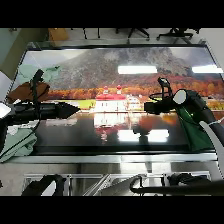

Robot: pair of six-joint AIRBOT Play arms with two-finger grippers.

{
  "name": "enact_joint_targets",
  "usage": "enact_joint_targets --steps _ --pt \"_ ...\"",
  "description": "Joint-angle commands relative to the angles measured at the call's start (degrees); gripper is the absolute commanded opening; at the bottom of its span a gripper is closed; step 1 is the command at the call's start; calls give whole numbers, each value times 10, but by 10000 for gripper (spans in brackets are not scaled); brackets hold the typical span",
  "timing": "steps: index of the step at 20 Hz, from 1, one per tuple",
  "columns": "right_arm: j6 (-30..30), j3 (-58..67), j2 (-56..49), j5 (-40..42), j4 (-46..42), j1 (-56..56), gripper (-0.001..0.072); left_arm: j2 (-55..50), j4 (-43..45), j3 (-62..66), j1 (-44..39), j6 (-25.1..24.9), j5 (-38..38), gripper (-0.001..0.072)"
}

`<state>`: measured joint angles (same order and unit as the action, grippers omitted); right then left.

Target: Fold the shirts.

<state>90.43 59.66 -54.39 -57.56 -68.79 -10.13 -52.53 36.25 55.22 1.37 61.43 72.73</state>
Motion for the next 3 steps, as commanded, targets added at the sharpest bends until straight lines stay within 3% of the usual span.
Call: enact_joint_targets --steps 1,3 --pt "0 0 0 -1 0 -1 15 1 1 -1 0 2 -9 17" --pt "0 0 0 -1 0 -1 16 1 1 -1 0 2 -8 17"
